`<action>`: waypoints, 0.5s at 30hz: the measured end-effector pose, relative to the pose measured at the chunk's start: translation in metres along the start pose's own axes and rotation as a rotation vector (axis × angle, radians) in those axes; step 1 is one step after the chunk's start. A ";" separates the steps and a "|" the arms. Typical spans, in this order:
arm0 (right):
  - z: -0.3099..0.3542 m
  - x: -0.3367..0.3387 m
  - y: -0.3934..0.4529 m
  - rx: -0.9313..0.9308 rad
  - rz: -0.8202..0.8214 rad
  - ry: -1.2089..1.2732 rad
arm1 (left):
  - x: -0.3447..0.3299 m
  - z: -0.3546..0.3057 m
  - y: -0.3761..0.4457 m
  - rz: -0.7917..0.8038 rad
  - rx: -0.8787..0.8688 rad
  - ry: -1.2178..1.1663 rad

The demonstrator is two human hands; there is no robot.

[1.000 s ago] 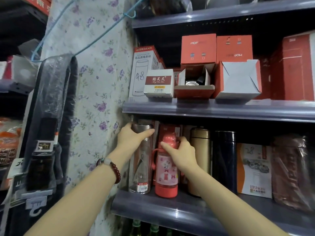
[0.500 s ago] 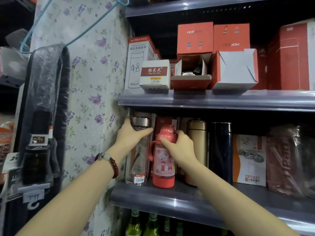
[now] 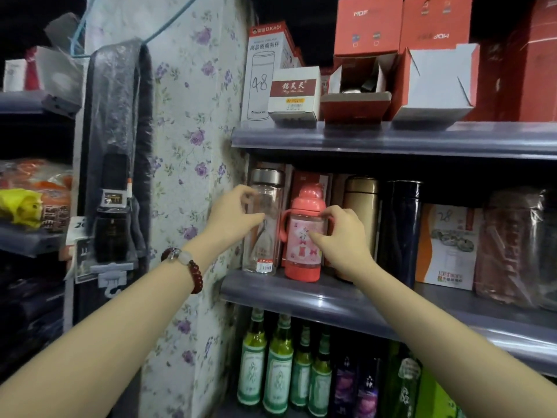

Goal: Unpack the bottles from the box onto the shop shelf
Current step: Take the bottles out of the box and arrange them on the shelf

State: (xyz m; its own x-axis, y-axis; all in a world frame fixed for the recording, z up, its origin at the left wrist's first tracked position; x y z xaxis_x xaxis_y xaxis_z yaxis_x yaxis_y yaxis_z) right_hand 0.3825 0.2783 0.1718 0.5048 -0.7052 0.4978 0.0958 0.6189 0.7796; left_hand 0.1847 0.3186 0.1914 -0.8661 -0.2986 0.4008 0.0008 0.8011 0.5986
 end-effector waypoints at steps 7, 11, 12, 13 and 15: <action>0.014 -0.014 -0.048 0.143 0.046 -0.107 | 0.000 0.010 -0.045 0.152 -0.129 0.295; 0.024 -0.039 -0.078 0.231 0.277 -0.018 | 0.008 0.023 -0.082 0.174 -0.143 0.405; 0.027 -0.047 -0.086 0.243 0.321 0.004 | 0.012 0.029 -0.095 0.195 -0.115 0.429; 0.031 -0.055 -0.095 0.255 0.360 0.031 | 0.018 0.035 -0.108 0.216 -0.083 0.458; 0.041 -0.073 -0.116 0.266 0.452 0.098 | 0.030 0.051 -0.138 0.240 0.007 0.542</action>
State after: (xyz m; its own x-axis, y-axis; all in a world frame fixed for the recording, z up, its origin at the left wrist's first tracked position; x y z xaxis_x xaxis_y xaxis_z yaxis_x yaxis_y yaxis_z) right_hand 0.2991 0.2435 0.0610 0.5242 -0.3448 0.7787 -0.3644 0.7356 0.5711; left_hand 0.1333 0.2253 0.0858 -0.4633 -0.3292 0.8228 0.1602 0.8821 0.4431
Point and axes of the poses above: each hand's wrist, its own y-axis towards the middle knuckle, its own x-axis out of the back of the hand, z = x × y, the point moved 2 cm from there along y, towards the middle knuckle, and after that the axes turned 6 degrees about x, right-handed, at the moved point
